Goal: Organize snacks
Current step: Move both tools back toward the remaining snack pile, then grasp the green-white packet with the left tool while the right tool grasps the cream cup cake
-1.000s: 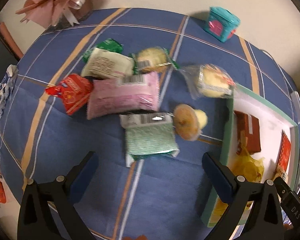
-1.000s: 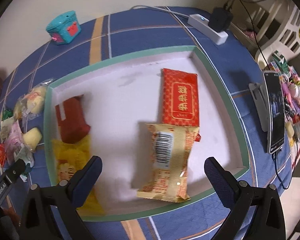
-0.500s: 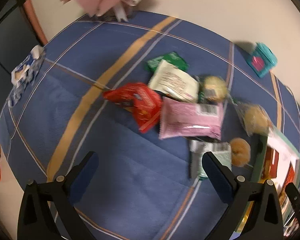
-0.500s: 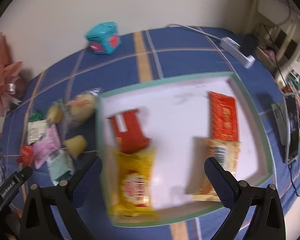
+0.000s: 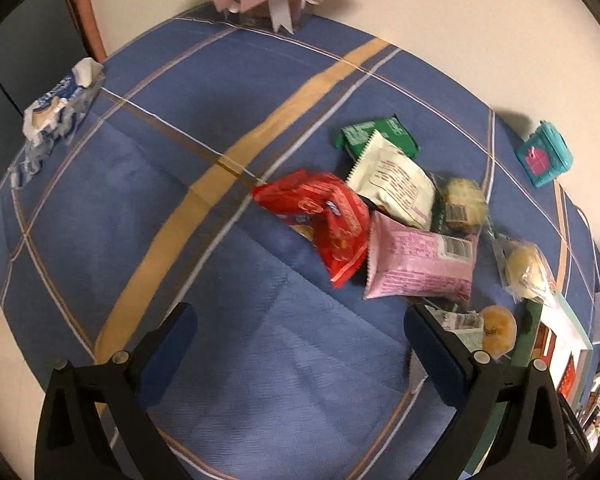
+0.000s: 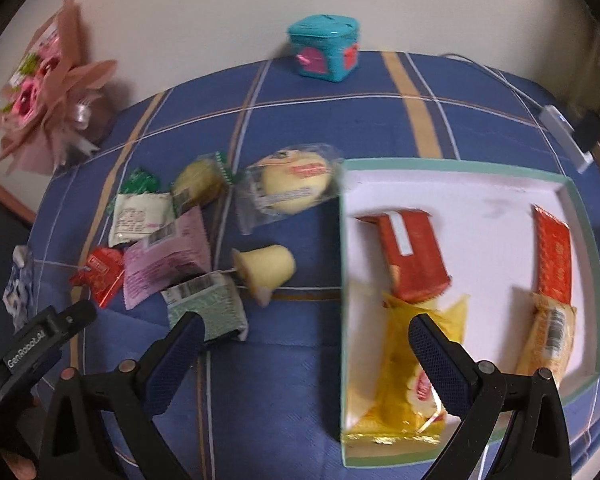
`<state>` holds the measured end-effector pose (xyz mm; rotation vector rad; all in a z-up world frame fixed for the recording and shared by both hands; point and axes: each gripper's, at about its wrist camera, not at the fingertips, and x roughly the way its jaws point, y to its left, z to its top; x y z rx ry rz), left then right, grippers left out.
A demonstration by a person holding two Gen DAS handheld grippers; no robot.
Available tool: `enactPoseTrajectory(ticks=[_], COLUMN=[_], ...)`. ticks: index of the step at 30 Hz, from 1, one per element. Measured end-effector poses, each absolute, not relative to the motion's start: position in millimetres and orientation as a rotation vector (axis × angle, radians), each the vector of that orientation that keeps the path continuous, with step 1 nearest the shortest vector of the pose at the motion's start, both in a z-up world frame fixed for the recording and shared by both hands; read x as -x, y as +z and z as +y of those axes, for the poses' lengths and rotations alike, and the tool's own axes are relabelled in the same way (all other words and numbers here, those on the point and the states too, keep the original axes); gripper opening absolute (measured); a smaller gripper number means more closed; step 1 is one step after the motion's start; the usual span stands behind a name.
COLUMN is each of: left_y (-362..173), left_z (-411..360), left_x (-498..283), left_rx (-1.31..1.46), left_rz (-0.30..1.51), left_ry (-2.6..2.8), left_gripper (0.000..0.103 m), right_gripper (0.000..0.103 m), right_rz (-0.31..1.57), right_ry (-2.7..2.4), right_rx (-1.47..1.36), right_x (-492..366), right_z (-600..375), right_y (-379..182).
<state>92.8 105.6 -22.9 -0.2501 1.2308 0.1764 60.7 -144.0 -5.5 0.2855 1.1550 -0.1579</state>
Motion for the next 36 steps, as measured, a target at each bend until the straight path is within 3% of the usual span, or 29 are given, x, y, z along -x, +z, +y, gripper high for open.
enactPoseTrajectory(ticks=[9, 20, 29, 36], left_y=[-28.3, -37.8, -51.9, -62.9], left_z=[78.9, 67.3, 59.3, 48.7], left_x=[-106.7, -128.7, -142.3, -148.2], left_rx=[0.219, 0.23, 0.232, 0.241], left_rz=[1.251, 1.269, 1.304, 1.326], left_ry=[0.094, 0.107, 0.081, 0.058], left_gripper=[0.103, 0.103, 0.103, 0.103], right_gripper=[0.103, 0.075, 0.059, 0.058], right_rz=[1.131, 1.139, 1.184, 1.212], right_ry=[-0.1, -0.051, -0.038, -0.017], right_rx=[-0.208, -0.222, -0.2, -0.194], right_x=[-80.5, -99.8, -113.5, -116.6], right_z=[-131.7, -134.2, -131.3, -126.0], right_y=[-10.0, -27.2, -45.4, -58.8])
